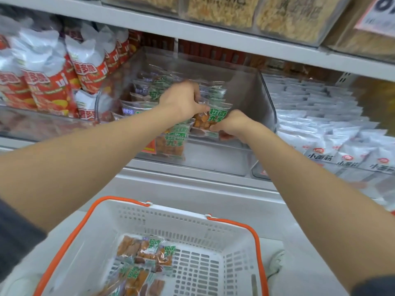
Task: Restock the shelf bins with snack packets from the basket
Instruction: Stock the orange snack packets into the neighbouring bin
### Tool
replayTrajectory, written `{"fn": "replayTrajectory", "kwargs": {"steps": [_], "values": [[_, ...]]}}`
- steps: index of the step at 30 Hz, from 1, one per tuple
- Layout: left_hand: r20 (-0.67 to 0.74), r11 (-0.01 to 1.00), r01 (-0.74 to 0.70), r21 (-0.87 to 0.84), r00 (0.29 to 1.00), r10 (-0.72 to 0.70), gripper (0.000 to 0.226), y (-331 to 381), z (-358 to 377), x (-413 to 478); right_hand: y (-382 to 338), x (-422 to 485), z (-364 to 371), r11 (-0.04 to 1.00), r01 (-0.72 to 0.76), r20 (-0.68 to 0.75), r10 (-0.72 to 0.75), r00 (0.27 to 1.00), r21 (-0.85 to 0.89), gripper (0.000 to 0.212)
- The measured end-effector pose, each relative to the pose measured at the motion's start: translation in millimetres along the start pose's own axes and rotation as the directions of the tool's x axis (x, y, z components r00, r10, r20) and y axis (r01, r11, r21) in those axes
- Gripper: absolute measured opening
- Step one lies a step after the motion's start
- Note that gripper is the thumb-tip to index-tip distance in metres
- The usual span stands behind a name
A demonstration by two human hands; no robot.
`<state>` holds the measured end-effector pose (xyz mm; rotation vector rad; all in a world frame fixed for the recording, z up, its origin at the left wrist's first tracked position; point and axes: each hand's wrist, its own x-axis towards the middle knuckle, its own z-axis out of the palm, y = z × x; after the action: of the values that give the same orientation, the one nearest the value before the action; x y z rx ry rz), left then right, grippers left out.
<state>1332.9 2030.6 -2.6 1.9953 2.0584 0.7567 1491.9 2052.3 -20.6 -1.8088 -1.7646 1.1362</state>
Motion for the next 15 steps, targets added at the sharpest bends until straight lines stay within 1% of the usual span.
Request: {"fn": "replayTrajectory", "kwargs": {"steps": [2,5,8,11,13,15], "values": [[-0.033,1.000,-0.009,-0.021,0.999,0.008,0.036,-1,2,-2,0,0,-1,0.999,-0.032,0.036,0.031,0.999,0.024,0.041],[-0.043,0.998,-0.014,-0.054,0.999,0.012,0.025,-4,-2,-1,4,-1,0,0.999,-0.055,0.065,0.054,0.996,0.002,0.041],[-0.023,0.996,-0.012,-0.092,1.000,0.010,0.019,-7,-5,-2,8,-1,4,0.997,-0.066,0.052,0.063,0.997,0.042,0.040],[-0.067,0.990,-0.021,-0.140,0.998,0.012,0.010,-8,-4,-2,8,-1,5,0.995,-0.071,0.046,0.068,0.997,0.065,0.039],[-0.079,0.986,-0.030,-0.164,0.997,0.017,0.009,-7,-4,-3,5,-4,4,0.997,-0.072,0.057,0.070,0.996,0.030,0.039],[-0.087,0.982,-0.037,-0.184,0.996,0.021,0.008,-6,-4,-5,3,-10,2,0.996,-0.058,0.058,0.062,0.996,-0.065,0.036]]}}
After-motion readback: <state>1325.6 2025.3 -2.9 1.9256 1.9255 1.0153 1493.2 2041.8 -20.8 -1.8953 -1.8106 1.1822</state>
